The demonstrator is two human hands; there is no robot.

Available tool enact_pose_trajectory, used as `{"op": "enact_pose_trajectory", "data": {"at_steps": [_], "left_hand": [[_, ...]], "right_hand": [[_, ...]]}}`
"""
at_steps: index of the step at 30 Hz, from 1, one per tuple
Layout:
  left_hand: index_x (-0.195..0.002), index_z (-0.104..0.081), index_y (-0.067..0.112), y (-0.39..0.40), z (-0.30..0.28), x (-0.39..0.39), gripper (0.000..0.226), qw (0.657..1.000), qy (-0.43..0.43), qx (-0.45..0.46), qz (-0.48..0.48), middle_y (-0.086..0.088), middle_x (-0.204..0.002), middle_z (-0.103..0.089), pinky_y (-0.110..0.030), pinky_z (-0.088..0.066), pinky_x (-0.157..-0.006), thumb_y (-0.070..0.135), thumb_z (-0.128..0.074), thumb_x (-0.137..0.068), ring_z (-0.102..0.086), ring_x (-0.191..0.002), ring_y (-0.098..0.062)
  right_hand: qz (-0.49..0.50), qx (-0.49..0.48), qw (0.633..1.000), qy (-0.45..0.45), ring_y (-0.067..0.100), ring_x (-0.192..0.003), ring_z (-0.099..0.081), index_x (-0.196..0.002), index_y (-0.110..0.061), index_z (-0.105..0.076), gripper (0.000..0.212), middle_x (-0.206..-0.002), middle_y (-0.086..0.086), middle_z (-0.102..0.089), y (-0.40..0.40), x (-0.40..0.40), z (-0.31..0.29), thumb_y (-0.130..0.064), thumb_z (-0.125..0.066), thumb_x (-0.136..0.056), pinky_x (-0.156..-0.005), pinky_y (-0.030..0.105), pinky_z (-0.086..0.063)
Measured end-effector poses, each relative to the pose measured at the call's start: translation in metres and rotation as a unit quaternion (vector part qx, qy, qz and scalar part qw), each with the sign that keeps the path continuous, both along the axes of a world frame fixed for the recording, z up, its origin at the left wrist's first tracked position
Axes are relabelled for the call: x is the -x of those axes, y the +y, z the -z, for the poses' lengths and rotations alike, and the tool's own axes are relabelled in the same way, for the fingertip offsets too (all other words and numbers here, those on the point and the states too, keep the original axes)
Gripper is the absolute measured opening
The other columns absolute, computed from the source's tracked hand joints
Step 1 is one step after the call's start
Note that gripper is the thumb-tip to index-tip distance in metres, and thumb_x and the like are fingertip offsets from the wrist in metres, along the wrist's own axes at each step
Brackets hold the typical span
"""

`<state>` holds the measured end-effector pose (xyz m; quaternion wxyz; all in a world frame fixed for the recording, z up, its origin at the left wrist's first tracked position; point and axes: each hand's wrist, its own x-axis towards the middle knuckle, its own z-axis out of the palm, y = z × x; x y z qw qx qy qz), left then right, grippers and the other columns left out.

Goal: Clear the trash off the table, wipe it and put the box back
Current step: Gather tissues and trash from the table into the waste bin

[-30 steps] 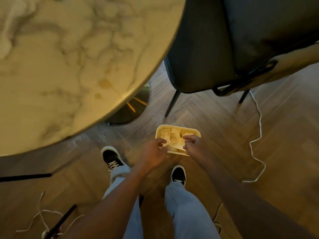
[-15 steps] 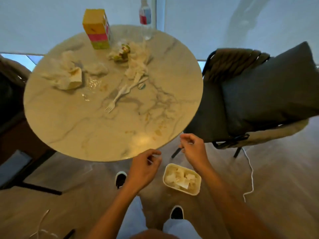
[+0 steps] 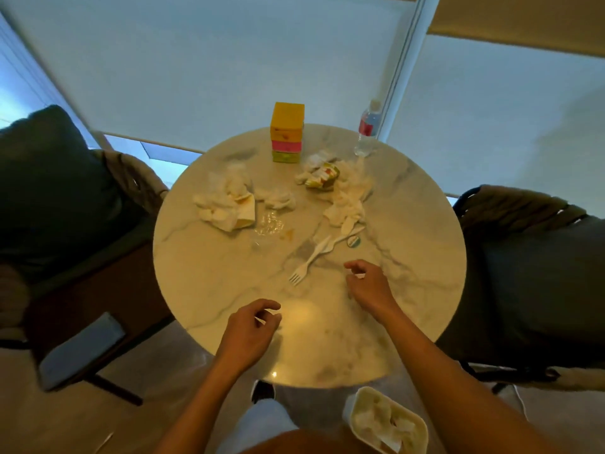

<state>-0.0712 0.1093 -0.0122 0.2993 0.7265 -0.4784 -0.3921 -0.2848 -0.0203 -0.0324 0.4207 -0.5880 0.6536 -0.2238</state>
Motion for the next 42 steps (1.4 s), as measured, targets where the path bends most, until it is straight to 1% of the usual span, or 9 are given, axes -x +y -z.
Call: {"op": "enact_pose_trajectory", "data": {"at_steps": [3, 8, 14, 20, 25, 29, 36, 39, 42], "left_hand": [[-0.094, -0.066, 0.036, -0.017, 0.003, -0.028, 0.017, 1.000, 0.007, -0.017, 0.010, 0.007, -0.077, -0.066, -0.015, -0.046, -0.066, 0.021, -0.065, -0.087, -0.061, -0.068, -0.005], [-0.097, -0.068, 0.031, -0.042, -0.001, -0.059, 0.015, 0.998, 0.028, -0.029, 0.039, 0.004, -0.075, -0.066, -0.010, -0.044, -0.061, 0.019, -0.064, -0.088, -0.056, -0.058, 0.000], [-0.097, -0.069, 0.030, -0.073, -0.003, -0.087, 0.015, 0.998, 0.044, -0.029, 0.044, 0.007, -0.073, -0.065, -0.009, -0.042, -0.062, 0.019, -0.063, -0.088, -0.055, -0.059, 0.002], [-0.096, -0.070, 0.029, -0.104, 0.003, -0.092, 0.017, 0.996, 0.073, -0.037, 0.039, 0.010, -0.066, -0.062, -0.014, -0.043, -0.065, 0.017, -0.064, -0.087, -0.054, -0.059, 0.002], [-0.093, -0.069, 0.032, -0.131, 0.006, -0.086, 0.018, 0.994, 0.094, -0.036, 0.047, 0.003, -0.070, -0.065, -0.025, -0.049, -0.074, 0.016, -0.064, -0.086, -0.061, -0.067, -0.010], [-0.093, -0.070, 0.031, -0.145, 0.008, -0.084, 0.016, 0.994, 0.095, -0.029, 0.051, -0.001, -0.072, -0.067, -0.029, -0.050, -0.077, 0.017, -0.064, -0.087, -0.061, -0.069, -0.011], [-0.092, -0.071, 0.029, -0.152, 0.009, -0.078, 0.022, 0.991, 0.129, -0.021, 0.019, -0.001, -0.071, -0.065, -0.031, -0.053, -0.071, 0.010, -0.062, -0.086, -0.061, -0.064, -0.010], [-0.094, -0.070, 0.026, -0.155, 0.006, -0.072, 0.023, 0.989, 0.147, 0.000, -0.007, -0.003, -0.075, -0.066, -0.027, -0.052, -0.066, 0.006, -0.061, -0.086, -0.060, -0.062, -0.008], [-0.105, -0.067, 0.030, -0.158, 0.002, -0.069, 0.026, 0.985, 0.172, 0.000, 0.015, 0.004, -0.096, -0.066, -0.017, -0.051, -0.065, 0.012, -0.065, -0.087, -0.059, -0.068, 0.001]], "right_hand": [[0.001, 0.011, 0.999, 0.040, 0.025, -0.117, -0.055, -0.121, -0.015, -0.065, 0.038, -0.127, 0.011, -0.056, -0.035, -0.021, 0.003, -0.006, -0.058, -0.085, -0.094, 0.025, -0.042], [0.013, -0.025, 0.999, 0.047, 0.026, -0.101, -0.060, -0.125, -0.019, -0.062, 0.049, -0.125, 0.016, -0.056, -0.088, -0.041, 0.008, -0.010, -0.058, -0.077, -0.082, 0.023, -0.043], [0.049, -0.042, 0.995, 0.081, 0.029, -0.130, -0.044, -0.133, -0.004, -0.052, 0.050, -0.143, 0.016, -0.045, -0.120, -0.059, 0.020, -0.006, -0.059, -0.083, -0.104, 0.032, -0.036], [0.105, 0.012, 0.991, 0.078, 0.027, -0.119, -0.053, -0.125, -0.008, -0.060, 0.037, -0.131, 0.014, -0.054, -0.106, -0.064, 0.025, -0.008, -0.057, -0.087, -0.096, 0.029, -0.040], [0.040, 0.028, 0.988, 0.146, 0.026, -0.124, -0.046, -0.136, -0.022, -0.051, 0.051, -0.146, 0.012, -0.028, -0.124, -0.065, 0.026, -0.010, -0.056, -0.087, -0.099, 0.032, -0.040], [-0.007, 0.048, 0.981, 0.190, 0.030, -0.115, -0.054, -0.129, -0.012, -0.059, 0.041, -0.131, 0.015, -0.051, -0.128, -0.064, 0.033, -0.010, -0.054, -0.088, -0.093, 0.033, -0.043], [0.073, 0.124, 0.986, 0.083, 0.012, -0.082, -0.059, -0.091, -0.013, -0.073, 0.012, -0.094, 0.002, -0.068, -0.084, -0.084, 0.021, -0.008, -0.065, -0.083, -0.082, 0.032, -0.051], [0.084, 0.133, 0.987, 0.026, 0.010, -0.084, -0.057, -0.085, -0.017, -0.070, 0.013, -0.096, 0.000, -0.059, -0.062, -0.096, 0.013, -0.006, -0.071, -0.078, -0.077, 0.026, -0.049], [0.092, 0.103, 0.990, -0.028, 0.008, -0.082, -0.056, -0.083, -0.023, -0.068, 0.017, -0.098, -0.001, -0.052, -0.043, -0.110, 0.003, -0.008, -0.074, -0.079, -0.072, 0.015, -0.048]]}}
